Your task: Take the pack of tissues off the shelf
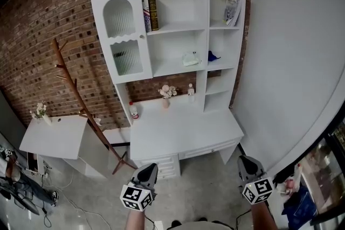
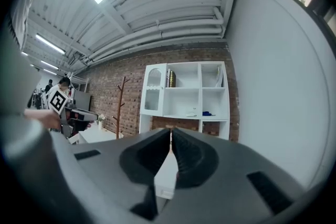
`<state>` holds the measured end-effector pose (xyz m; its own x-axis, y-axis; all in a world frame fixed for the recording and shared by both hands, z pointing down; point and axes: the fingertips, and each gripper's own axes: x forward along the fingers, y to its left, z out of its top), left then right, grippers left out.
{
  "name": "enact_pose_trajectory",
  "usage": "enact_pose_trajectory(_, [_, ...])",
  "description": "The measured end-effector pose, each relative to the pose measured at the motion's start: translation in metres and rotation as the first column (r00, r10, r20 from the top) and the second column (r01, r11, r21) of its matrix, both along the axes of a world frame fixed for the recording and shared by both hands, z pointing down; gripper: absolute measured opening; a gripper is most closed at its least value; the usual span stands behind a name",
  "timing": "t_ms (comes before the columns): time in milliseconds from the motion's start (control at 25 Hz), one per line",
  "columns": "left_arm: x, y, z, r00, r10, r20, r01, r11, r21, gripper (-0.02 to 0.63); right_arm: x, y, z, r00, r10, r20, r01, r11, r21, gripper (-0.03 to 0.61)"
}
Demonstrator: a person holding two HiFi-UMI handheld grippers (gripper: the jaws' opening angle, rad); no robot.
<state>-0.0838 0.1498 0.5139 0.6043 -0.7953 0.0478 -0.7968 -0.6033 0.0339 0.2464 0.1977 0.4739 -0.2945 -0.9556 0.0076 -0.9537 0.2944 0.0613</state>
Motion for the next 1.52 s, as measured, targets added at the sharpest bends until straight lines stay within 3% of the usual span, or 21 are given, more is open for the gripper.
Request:
enact_pose_trajectory(920, [-0.043,-0.01,0.012,0.998,0.063,-0.01,-0.063,0.998,-0.011,0.026,-0.054,-0.001,0.008,0.999,0.028,-0.034,-0.028,1.0,-0.012,0.034])
enact_pose_trajectory(1520, [-0.074,-0.02,0.018,0.998,0.061,-0.018,-0.061,0.998,-0.026,0.026,-0.082,-0.009,0.012,0.999,0.041,-0.035,-0.042,0.999,-0.015,0.034])
